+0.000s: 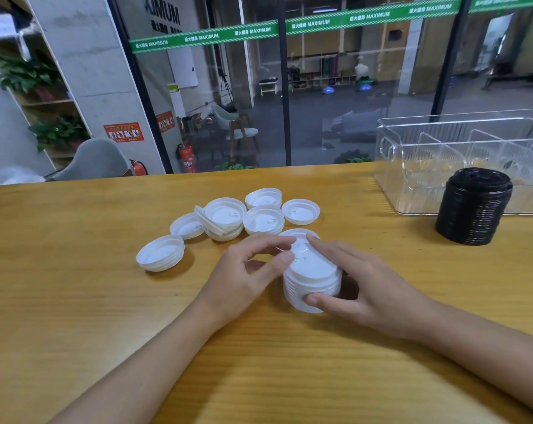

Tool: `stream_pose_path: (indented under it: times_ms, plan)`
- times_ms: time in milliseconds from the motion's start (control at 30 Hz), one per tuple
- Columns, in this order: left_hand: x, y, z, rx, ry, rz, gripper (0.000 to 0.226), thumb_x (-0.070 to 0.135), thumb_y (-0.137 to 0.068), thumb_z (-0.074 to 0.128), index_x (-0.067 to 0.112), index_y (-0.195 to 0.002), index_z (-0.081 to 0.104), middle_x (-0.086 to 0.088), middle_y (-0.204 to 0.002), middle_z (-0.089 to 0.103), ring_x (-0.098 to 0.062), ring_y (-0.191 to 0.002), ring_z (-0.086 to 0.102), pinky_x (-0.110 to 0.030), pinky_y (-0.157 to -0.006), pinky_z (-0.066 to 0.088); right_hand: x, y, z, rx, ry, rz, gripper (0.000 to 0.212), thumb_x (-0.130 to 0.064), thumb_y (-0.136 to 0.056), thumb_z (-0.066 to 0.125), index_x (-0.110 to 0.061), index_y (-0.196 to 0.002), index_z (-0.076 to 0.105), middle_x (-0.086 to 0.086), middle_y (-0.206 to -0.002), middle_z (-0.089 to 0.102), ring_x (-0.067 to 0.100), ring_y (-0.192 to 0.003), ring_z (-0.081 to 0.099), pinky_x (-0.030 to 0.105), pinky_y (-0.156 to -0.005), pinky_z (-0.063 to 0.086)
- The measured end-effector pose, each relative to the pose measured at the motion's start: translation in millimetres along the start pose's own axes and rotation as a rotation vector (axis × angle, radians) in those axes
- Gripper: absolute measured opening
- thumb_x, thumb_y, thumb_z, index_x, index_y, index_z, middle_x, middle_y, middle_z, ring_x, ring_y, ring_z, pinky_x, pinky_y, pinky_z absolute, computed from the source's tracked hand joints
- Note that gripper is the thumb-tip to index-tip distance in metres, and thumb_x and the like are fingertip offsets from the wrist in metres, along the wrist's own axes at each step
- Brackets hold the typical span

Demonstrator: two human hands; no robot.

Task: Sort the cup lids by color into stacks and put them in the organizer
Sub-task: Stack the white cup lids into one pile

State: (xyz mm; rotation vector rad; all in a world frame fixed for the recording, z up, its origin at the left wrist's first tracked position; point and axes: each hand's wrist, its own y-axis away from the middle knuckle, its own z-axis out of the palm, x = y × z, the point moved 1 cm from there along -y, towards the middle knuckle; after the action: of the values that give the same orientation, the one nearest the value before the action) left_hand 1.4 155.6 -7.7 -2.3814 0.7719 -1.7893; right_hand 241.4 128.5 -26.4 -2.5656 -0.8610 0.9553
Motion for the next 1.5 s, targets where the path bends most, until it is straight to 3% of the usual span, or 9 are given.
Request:
stream_pose_path:
  times_ms: [167,400,533,633,733,933,1133,1300,1500]
  plan:
    - [0,2,2,-0.047,-0.038,0.007,0.049,0.031,-0.078,0.094,0.025,-0.123,0.077,0.008,-0.121,0.073,-0.012,-0.113,0.070,-0.032,-0.091,0.059,-1,1,0,-0.007,-0.021,-0.002,0.086,-0.062,-0.092,0.068,-0.026,-0.163,0.035,-0.015,-0.155,0.049,-0.006,-0.140,0.047,0.010,-0.113,0.033]
    - [-1,3,1,-0.062,-0.057,0.026,0.047,0.031,-0.080,0.090,0.025,-0.124,0.076,0.010,-0.122,0.073,-0.011,-0.115,0.069,-0.033,-0.092,0.059,-3,1,-1,0.004,-0.010,0.010,0.088,-0.064,-0.090,0.068,-0.025,-0.162,0.037,-0.018,-0.157,0.048,-0.010,-0.141,0.044,0.007,-0.113,0.031]
    - [-4,1,-1,-0.027,-0.109,0.038,0.037,0.046,-0.098,0.064,0.025,-0.126,0.075,0.012,-0.125,0.073,-0.009,-0.124,0.066,-0.030,-0.099,0.055,-3,1,-3,0.042,0.016,0.038,0.085,-0.065,-0.086,0.072,-0.026,-0.157,0.047,-0.018,-0.149,0.057,-0.010,-0.134,0.050,0.008,-0.109,0.035]
    - [-13,-7,-2,0.102,-0.371,0.110,0.028,0.019,-0.100,0.064,0.021,-0.126,0.074,0.015,-0.125,0.073,-0.001,-0.122,0.064,-0.023,-0.097,0.053,-3,2,-4,0.086,0.036,0.078,0.081,-0.065,-0.082,0.072,-0.027,-0.150,0.052,-0.020,-0.142,0.059,-0.014,-0.128,0.051,0.003,-0.104,0.034]
    - [-21,-14,2,0.035,-0.596,0.117,0.042,0.003,-0.099,0.063,0.020,-0.136,0.069,0.012,-0.133,0.069,-0.001,-0.122,0.059,-0.018,-0.103,0.046,-2,2,-3,0.085,0.066,0.093,0.082,-0.066,-0.083,0.066,-0.027,-0.152,0.047,-0.019,-0.146,0.055,-0.009,-0.130,0.049,0.003,-0.105,0.031]
    - [-25,-15,0,0.066,-0.731,0.135,0.015,0.020,-0.094,0.078,0.023,-0.108,0.078,0.023,-0.093,0.061,-0.004,-0.091,0.051,-0.023,-0.082,0.042,-3,1,-3,0.065,0.056,0.080,0.090,-0.073,-0.087,0.061,-0.027,-0.161,0.038,-0.026,-0.158,0.038,-0.012,-0.144,0.036,0.008,-0.115,0.028]
    - [-21,-12,-10,0.115,-0.643,0.074,0.013,0.028,-0.087,0.084,0.023,-0.089,0.072,0.014,-0.090,0.070,-0.011,-0.091,0.066,-0.040,-0.082,0.056,-7,0,-5,0.099,0.048,0.085,0.086,-0.071,-0.088,0.061,-0.021,-0.156,0.047,-0.019,-0.150,0.050,-0.014,-0.137,0.042,0.003,-0.110,0.028]
    - [-12,-7,-19,0.148,-0.572,0.005,0.015,0.029,-0.086,0.085,0.028,-0.086,0.070,0.019,-0.088,0.072,-0.002,-0.094,0.067,-0.033,-0.085,0.056,-6,0,-5,0.095,0.029,0.067,0.081,-0.066,-0.089,0.065,-0.020,-0.154,0.050,-0.018,-0.148,0.054,-0.010,-0.135,0.048,0.006,-0.109,0.031]
    - [5,-5,-25,0.304,-0.283,-0.038,0.018,0.018,-0.092,0.080,0.024,-0.109,0.077,0.011,-0.091,0.078,-0.009,-0.085,0.076,-0.029,-0.075,0.063,-5,-1,-6,0.090,-0.003,0.066,0.078,-0.067,-0.089,0.066,-0.023,-0.152,0.052,-0.022,-0.145,0.054,-0.004,-0.135,0.051,0.010,-0.109,0.036]
